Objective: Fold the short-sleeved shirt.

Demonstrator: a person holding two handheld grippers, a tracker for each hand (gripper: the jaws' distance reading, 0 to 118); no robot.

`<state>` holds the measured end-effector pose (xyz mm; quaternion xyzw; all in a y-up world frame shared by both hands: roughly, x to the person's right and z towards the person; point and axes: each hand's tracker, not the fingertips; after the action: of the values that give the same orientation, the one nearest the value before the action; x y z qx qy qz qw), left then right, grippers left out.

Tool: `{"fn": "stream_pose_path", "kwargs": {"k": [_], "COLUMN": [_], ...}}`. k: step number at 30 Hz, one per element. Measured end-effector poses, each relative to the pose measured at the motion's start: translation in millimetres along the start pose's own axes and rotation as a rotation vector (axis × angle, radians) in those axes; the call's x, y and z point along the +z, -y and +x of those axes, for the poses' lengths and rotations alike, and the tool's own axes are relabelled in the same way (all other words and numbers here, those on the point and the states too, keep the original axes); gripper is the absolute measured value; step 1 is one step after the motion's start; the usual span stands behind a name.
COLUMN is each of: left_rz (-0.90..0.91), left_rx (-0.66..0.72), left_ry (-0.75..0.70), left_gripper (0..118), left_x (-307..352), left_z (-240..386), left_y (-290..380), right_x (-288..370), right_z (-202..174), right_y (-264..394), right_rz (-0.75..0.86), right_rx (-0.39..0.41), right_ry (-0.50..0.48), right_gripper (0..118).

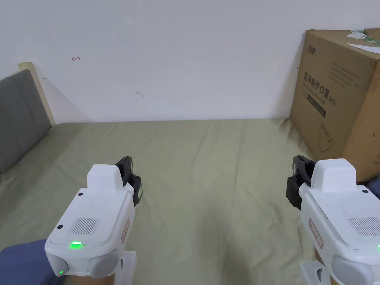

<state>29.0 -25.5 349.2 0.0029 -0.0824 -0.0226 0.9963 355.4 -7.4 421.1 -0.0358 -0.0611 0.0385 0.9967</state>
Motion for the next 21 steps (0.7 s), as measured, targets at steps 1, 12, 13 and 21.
{"fn": "stream_pose_path", "kwargs": {"k": [1,12,13,21], "left_rz": [0.0,-0.008,-0.018,-0.051], "left_rx": [0.001,-0.007,-0.008,0.048], "left_ry": [0.003,0.006,0.006,-0.045], "left_gripper": [0,3,8,104], "left_x": [0,-2,-4,-11], "left_z": [0,1,1,-2], "left_y": [0,2,2,6], "right_x": [0,-1,-1,-4], "right_z": [0,2,2,3], "right_y": [0,1,1,6], "right_rz": [0.0,-0.007,-0.011,-0.027], "right_rx": [-0.002,0.005,0.004,-0.001], "right_ry": [0.001,0.014,0.012,0.045], "right_gripper": [0,1,2,98]}}
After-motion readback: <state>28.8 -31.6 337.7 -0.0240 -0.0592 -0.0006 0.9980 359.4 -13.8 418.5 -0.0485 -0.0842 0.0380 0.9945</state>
